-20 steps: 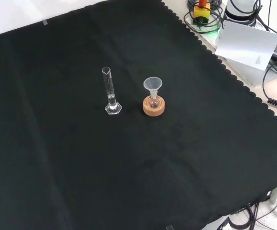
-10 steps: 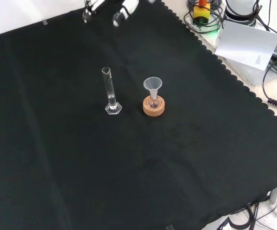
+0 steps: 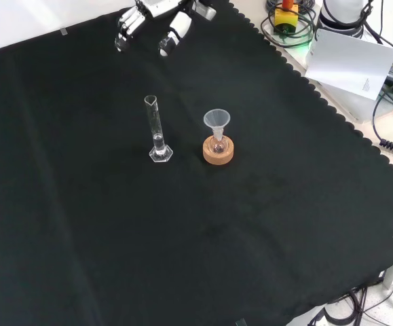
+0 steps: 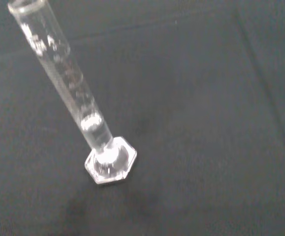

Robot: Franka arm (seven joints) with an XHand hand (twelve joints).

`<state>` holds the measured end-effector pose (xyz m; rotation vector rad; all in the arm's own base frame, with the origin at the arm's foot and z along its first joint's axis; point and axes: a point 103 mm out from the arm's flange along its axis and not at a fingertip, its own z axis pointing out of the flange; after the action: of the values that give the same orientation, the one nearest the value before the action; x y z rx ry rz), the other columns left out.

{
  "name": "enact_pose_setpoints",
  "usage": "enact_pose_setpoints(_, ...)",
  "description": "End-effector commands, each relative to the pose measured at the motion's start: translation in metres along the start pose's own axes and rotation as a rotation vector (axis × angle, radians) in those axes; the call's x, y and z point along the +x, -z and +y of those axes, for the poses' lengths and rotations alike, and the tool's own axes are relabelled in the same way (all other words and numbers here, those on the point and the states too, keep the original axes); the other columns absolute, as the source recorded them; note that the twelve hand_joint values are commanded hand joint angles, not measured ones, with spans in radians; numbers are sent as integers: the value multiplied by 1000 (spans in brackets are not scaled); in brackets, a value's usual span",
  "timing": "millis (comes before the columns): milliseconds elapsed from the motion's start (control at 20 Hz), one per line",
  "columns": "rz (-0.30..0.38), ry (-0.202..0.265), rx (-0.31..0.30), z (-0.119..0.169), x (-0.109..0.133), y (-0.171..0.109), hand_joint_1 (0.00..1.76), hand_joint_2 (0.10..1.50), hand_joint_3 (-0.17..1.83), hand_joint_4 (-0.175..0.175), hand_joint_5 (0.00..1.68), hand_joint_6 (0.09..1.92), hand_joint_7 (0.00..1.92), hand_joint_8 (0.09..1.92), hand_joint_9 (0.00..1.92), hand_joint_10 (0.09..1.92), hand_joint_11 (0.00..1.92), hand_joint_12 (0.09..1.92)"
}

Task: Pick up the graduated cylinder.

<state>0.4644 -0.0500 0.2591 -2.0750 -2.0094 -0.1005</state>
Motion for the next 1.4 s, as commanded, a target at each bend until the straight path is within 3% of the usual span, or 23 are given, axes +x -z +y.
enact_pose_setpoints(50,167,85,8,28,-5,-71,400,1132,134,-26,322,87,173,626,386,619,209,1357)
enact_pose_setpoints(500,192,104,25,43,-11,-100,441,1095,132,-25,316,87,180,626,404,629,221,1357)
enact_pose_setpoints(900,302,130,-19,46,-14,-122,562,1017,116,-30,346,87,239,646,485,641,250,1359)
enact_pose_setpoints(1400,428,238,-46,55,-1,-146,754,918,136,-27,400,87,333,642,548,600,329,1336)
